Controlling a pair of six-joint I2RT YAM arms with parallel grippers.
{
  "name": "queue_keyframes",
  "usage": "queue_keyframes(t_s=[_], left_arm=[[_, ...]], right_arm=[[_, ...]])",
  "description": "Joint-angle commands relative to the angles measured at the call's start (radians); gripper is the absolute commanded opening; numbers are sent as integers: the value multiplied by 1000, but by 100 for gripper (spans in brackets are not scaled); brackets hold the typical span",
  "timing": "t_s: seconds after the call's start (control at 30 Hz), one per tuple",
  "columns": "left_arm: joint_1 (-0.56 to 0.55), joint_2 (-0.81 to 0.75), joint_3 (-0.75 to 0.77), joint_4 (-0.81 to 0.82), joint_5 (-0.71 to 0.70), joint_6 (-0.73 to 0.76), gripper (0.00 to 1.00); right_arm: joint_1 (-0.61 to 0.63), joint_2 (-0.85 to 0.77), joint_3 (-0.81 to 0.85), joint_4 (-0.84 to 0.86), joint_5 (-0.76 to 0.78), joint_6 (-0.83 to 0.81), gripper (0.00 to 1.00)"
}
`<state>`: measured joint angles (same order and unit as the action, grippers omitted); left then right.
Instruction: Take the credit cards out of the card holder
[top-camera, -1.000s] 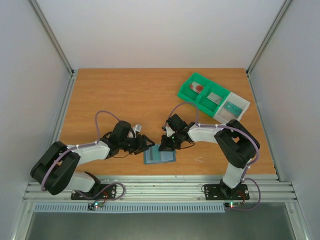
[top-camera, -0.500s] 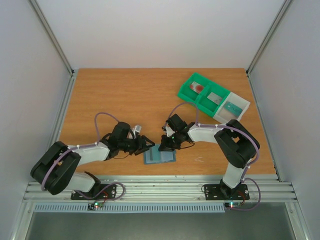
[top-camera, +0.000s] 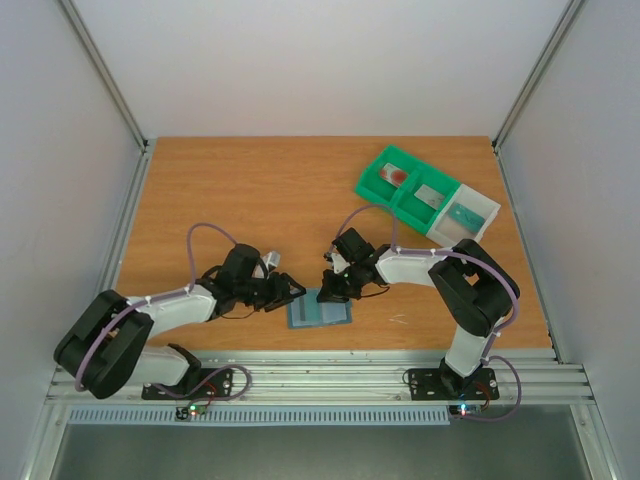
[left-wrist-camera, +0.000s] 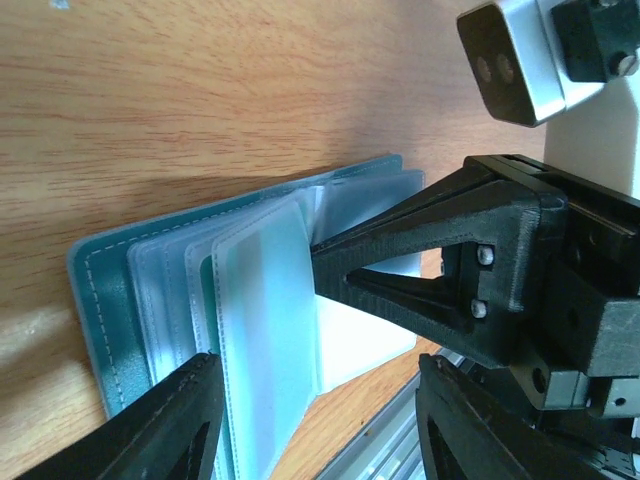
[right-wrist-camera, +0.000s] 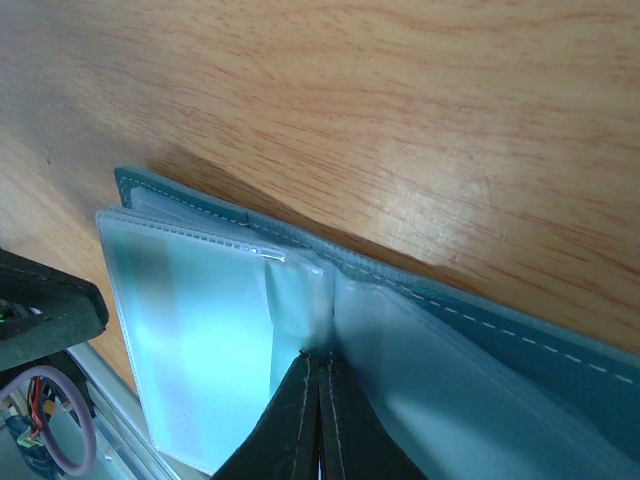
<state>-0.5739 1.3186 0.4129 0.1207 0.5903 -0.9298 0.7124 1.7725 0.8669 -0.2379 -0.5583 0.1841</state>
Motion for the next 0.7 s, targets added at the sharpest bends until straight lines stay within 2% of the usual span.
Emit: queue_keyframes(t_s=[0.0, 0.13, 0.47, 0.67], left_arm=[[-4, 27, 17, 41, 5, 22, 54], [-4, 38, 0, 107, 37, -5, 54], [-4, 64, -24, 148, 32, -23, 51], [-2, 43, -21, 138, 35, -32, 56]], right_arm=[[10, 49, -30, -26, 56, 12, 1], [8, 55, -24, -33, 51, 5, 1], [9, 77, -27, -5, 31, 21, 1], [7, 74, -33, -5, 39, 14, 1]])
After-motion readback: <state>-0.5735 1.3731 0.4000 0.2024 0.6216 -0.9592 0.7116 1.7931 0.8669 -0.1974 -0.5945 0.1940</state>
